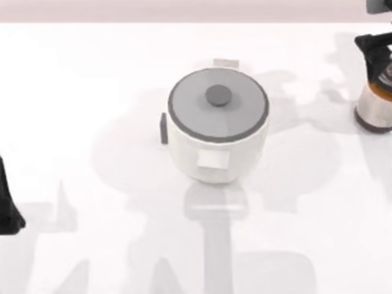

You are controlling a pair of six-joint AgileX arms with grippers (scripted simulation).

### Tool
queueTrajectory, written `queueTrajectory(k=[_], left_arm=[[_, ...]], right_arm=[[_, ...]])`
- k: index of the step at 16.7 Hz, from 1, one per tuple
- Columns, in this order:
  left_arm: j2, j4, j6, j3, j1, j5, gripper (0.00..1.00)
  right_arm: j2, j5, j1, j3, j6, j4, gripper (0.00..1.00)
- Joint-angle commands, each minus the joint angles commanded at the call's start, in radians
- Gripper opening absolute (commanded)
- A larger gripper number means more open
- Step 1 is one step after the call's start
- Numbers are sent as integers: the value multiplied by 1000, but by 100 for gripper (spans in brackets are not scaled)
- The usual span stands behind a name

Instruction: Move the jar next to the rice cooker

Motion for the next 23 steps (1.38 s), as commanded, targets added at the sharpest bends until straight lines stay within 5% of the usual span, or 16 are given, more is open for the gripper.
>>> queueTrajectory(k=[17, 23], left_arm=[[0, 0, 0, 0, 0, 0, 100], [0, 0, 0, 0, 0, 0, 100]], right_arm=[[-94, -1, 1, -379, 1, 285, 100], [-94, -1, 1, -379, 1, 285, 55]])
